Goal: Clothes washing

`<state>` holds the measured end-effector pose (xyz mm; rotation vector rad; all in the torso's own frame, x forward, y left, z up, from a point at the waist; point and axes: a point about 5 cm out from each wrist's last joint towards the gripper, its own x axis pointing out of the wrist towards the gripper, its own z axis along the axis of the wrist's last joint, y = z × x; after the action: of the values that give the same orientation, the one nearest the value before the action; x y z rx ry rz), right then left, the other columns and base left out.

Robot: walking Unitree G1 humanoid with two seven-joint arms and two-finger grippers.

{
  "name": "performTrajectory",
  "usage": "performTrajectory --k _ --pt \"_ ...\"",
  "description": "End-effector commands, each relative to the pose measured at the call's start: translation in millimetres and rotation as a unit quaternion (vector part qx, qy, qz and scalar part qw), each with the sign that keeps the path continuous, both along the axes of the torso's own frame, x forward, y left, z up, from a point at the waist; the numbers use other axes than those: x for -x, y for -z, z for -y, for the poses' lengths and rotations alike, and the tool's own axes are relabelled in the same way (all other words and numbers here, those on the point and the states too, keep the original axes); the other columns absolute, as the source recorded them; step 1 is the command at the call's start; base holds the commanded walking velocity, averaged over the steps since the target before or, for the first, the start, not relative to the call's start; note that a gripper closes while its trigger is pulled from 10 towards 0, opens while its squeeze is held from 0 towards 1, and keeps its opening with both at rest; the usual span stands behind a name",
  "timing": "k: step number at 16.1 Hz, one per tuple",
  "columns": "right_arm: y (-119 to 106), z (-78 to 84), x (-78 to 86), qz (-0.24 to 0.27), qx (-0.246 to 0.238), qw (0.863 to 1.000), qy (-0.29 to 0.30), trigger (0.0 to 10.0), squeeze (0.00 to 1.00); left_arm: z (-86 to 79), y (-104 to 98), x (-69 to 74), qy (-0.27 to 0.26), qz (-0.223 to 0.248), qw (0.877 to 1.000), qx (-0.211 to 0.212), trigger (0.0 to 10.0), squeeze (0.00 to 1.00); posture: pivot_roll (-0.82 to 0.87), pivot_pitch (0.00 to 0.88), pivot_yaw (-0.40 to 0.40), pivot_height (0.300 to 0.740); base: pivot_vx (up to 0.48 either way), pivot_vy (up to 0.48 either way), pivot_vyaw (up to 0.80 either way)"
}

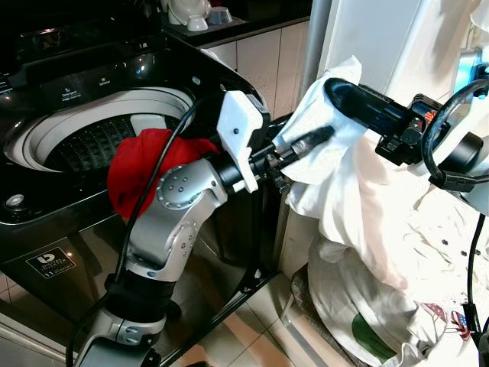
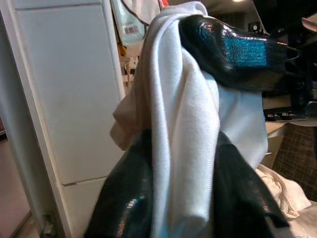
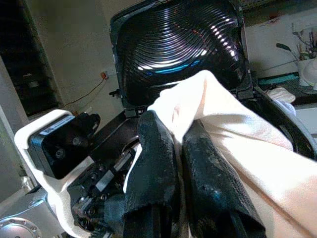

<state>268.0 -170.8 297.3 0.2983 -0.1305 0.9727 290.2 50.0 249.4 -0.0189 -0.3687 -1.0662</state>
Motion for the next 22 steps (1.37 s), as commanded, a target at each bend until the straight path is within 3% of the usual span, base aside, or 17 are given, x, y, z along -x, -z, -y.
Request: performTrajectory --k 1,13,15,16,17,19,20,21,22 --pt "-10.3 -4.2 6.0 0.024 -0.002 1.000 -0.015 0.0 0.00 -2.2 -0.2 -2.7 -0.007 -0.002 1.000 0.004 0.0 0.00 -0.05 0.000 0.029 0.740 0.000 0.000 0.00" --pt "-9.5 -5.7 5.2 0.024 0.003 1.000 -0.009 0.0 0.00 -6.5 -2.0 -7.6 -0.024 0.002 1.000 0.008 0.0 0.00 -0.05 0.000 0.031 0.740 0.000 0.000 0.00" --pt "-9.3 -6.2 5.2 0.024 0.004 1.000 -0.007 0.5 0.00 -9.4 -3.5 -10.5 -0.036 0.004 0.999 0.011 0.0 0.00 -0.05 0.000 0.032 0.740 0.000 0.000 0.00" --pt "-9.2 -6.6 5.3 0.025 0.005 1.000 -0.007 10.0 0.00 -12.4 -5.7 -13.3 -0.049 0.007 0.999 0.016 0.0 0.00 -0.05 0.000 0.033 0.740 0.000 0.000 0.00" --pt "-9.3 -7.2 5.1 0.021 -0.007 1.000 -0.014 10.0 1.00 -15.6 -8.7 -16.2 -0.062 0.012 0.998 0.021 0.0 0.00 -0.05 0.000 0.034 0.740 0.000 0.000 0.00" --pt "-9.7 -6.5 5.3 0.021 -0.010 1.000 -0.014 10.0 1.00 -24.8 -17.2 -24.0 -0.099 0.030 0.994 0.030 0.0 0.00 -0.05 0.000 0.033 0.740 0.000 0.000 0.00" --pt "-9.5 -5.1 5.5 0.024 -0.003 1.000 -0.001 10.0 1.00 -45.0 -36.1 -38.6 -0.156 0.067 0.985 0.028 0.0 0.00 -0.04 0.000 0.033 0.740 0.000 0.000 0.00" --pt "-8.0 -5.7 7.7 0.022 0.003 1.000 -0.006 10.0 0.91 -59.7 -52.8 -47.6 -0.192 0.096 0.976 0.026 0.0 0.00 -0.04 0.000 0.033 0.740 0.000 0.000 0.00" --pt "-5.9 -7.7 11.3 0.024 0.012 1.000 -0.014 10.0 0.00 -84.2 -84.6 -58.8 -0.246 0.147 0.958 0.022 0.0 0.00 -0.04 0.000 0.031 0.740 0.000 0.000 0.00"
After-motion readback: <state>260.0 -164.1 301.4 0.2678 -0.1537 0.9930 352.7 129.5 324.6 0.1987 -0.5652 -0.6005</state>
